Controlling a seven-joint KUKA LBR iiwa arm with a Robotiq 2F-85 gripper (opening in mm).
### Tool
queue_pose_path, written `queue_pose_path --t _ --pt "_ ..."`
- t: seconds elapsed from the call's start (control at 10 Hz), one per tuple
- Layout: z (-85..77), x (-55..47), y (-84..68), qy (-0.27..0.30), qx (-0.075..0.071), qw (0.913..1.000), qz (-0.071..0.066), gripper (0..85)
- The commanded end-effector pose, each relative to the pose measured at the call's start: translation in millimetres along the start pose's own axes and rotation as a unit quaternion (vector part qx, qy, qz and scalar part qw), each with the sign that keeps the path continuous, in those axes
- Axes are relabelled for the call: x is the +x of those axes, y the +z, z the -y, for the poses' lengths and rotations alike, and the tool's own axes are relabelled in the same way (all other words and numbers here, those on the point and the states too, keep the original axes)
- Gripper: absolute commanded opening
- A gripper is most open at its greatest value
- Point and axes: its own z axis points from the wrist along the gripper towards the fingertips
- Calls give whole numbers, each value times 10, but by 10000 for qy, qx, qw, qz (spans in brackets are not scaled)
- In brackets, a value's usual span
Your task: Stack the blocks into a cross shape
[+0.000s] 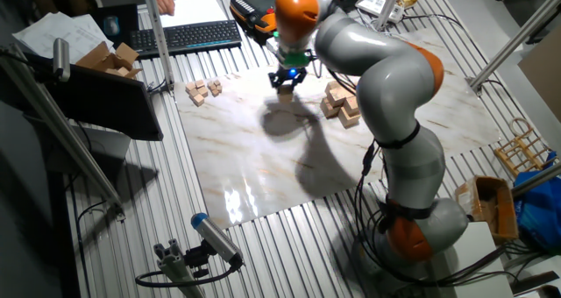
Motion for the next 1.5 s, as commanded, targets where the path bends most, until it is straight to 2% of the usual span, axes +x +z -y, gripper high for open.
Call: queue_pose_path --t 0.0,0.2,0.3,0.4,0.5,0.6,0.8,0.9,1.0,1.1,1.2,1.3,1.4 --pt "90 -33 16 43 -8 10000 -26 0" --pt "-48 -81 60 9 -61 10000 -32 0" --pt "-58 -82 58 -84 -75 9999 -49 0" --pt "-58 -82 58 -135 -125 9998 -92 0" --pt "-58 -82 58 -115 -239 9995 -174 0" --pt "-58 -82 58 -3 -244 9994 -247 0" --pt "-58 -82 58 68 -304 9992 -241 0" --pt "-58 -82 58 67 -238 9995 -217 0" --pt "-58 -82 58 -9 -242 9995 -200 0" --pt "-58 -82 58 -39 -317 9993 -216 0" --pt "27 -134 2 -149 -175 9995 -205 0" --pt "186 -218 -105 -232 -152 9994 -216 0" --pt "369 -278 -219 -315 -67 9994 -154 0"
